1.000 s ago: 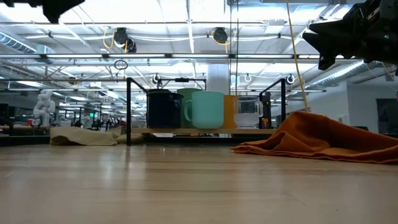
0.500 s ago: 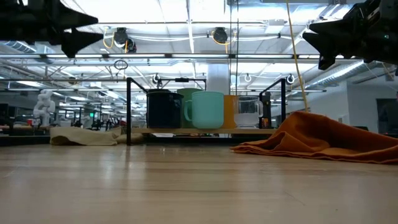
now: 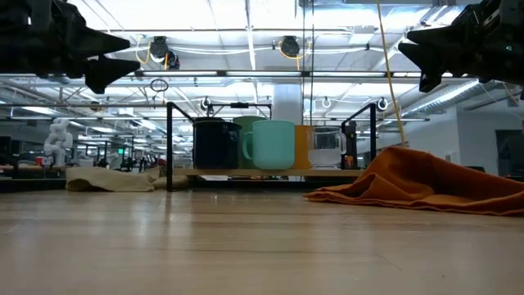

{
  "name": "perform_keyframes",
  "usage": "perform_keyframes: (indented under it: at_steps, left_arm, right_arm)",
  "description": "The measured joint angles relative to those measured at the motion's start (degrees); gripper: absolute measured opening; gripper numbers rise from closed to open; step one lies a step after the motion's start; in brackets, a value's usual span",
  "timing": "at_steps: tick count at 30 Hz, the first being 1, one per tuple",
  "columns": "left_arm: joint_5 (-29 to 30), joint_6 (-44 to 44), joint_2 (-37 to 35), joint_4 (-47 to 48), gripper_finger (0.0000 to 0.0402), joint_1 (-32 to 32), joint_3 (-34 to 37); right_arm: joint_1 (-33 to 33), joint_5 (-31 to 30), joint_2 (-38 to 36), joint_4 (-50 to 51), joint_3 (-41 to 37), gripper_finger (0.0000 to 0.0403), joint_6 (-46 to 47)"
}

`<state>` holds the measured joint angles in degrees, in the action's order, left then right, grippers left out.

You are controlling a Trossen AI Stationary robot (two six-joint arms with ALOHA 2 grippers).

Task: Stack small to large cups/mugs on shelf
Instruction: Return to Home Position

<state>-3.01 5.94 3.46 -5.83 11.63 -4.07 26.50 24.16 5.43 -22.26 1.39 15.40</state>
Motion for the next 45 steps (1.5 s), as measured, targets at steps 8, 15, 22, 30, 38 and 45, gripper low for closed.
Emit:
perform_keyframes:
  at_steps: [8,15,22,30,38,45]
  left_arm:
    - [1.3,-0.9,0.0,-3.3,0.0298,-4.6,2.2]
    - [1.6,-1.2,0.0,-1.7,0.0298,-7.2,2.2]
    - [3.1,-2.5,0.0,0.3,0.0298,-8.9,2.2]
    - [4.1,-1.8,0.0,3.1,0.0298,-10.3,2.2]
    - [4.1,3.7,0.0,4.5,0.0298,-10.6,2.2]
    - [4.4,6.0,0.0,4.3,0.0298,-10.6,2.2]
  right_arm:
    - [0.0,0.0,0.0,0.0,0.0,0.0121,0.0]
    - [0.0,-0.1,0.0,0.1,0.0,0.0121,0.0]
    - [0.0,-0.1,0.0,0.3,0.0,0.0121,0.0]
    - [0.0,-0.1,0.0,0.3,0.0,0.0121,0.0]
    - [0.0,3.0,0.0,0.1,0.0,0.0121,0.1]
    - [0.0,6.1,0.2,0.1,0.0,0.0121,-1.9]
